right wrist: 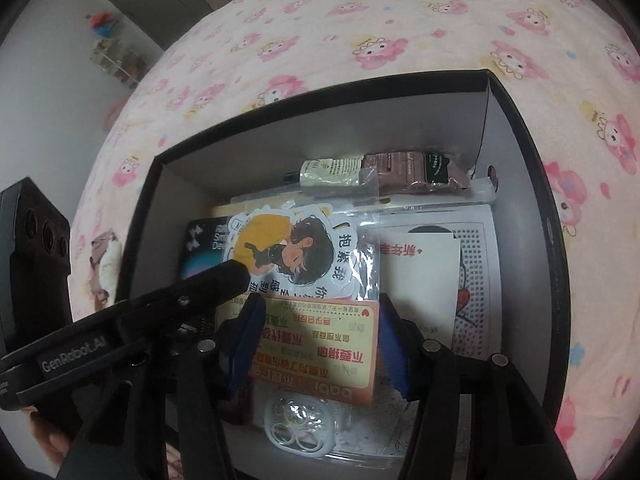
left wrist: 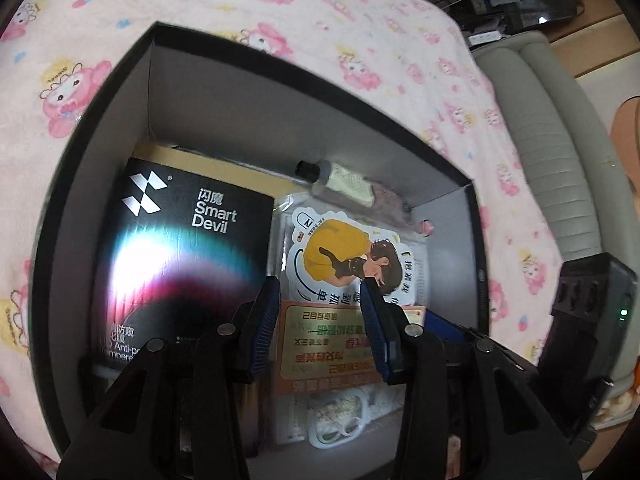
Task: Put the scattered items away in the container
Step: 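Lower the card into the box with the left gripper and open it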
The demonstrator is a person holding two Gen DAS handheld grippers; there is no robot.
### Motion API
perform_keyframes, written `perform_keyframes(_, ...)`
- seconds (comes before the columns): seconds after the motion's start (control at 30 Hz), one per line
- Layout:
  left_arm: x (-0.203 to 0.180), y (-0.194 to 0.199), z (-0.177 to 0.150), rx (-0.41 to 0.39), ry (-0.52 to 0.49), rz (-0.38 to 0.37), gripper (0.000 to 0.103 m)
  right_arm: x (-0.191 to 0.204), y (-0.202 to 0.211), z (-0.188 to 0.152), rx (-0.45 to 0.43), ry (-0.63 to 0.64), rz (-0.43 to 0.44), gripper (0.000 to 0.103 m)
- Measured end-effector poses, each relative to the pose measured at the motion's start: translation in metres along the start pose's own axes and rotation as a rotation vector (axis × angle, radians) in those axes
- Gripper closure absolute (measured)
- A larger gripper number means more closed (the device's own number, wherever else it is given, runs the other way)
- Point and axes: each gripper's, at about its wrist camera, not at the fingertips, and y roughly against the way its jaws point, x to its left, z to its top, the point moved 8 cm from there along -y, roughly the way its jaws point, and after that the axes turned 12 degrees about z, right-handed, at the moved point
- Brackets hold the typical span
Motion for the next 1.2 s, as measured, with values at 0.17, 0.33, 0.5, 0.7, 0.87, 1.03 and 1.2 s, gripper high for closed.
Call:
perform_keyframes(0.17,0.009,-0.001,0.000,-0.009,0.021,0.034,0.062,-0.016,0.000,0.001,0.005,-0.043,-0.043,0.051)
perform_keyframes(0.33,0.010,-0.005,-0.008,0.011,0.013,0.038,0.062,-0.022,0.015,0.006,-0.044,-0.089,-0.030,0.051)
perform_keyframes(0.5,-0.003,-0.022,-0.015,0.065,-0.009,0.028,0.063,-0.022,0.012,0.003,-0.022,-0.084,-0.058,0.051)
perform_keyframes(0.7,0.000,-0.014,-0.015,0.042,0.065,-0.078,0.065,-0.023,0.014,0.004,-0.035,-0.110,-0.021,0.053)
perform_keyframes(0.87,0.009,-0.018,-0.013,0.045,0.096,-0.071,0.067,-0.019,0.006,0.001,-0.008,-0.083,-0.038,0.054)
perform_keyframes(1.03,-0.008,-0.028,-0.016,0.072,0.065,-0.078,0.073,-0.024,0.008,0.001,-0.013,-0.083,-0.066,0.054)
perform_keyframes(1.2,-0.014,-0.034,-0.019,0.163,0.091,-0.199,0.074,-0.027,0.012,0.002,-0.027,-0.108,-0.039,0.057)
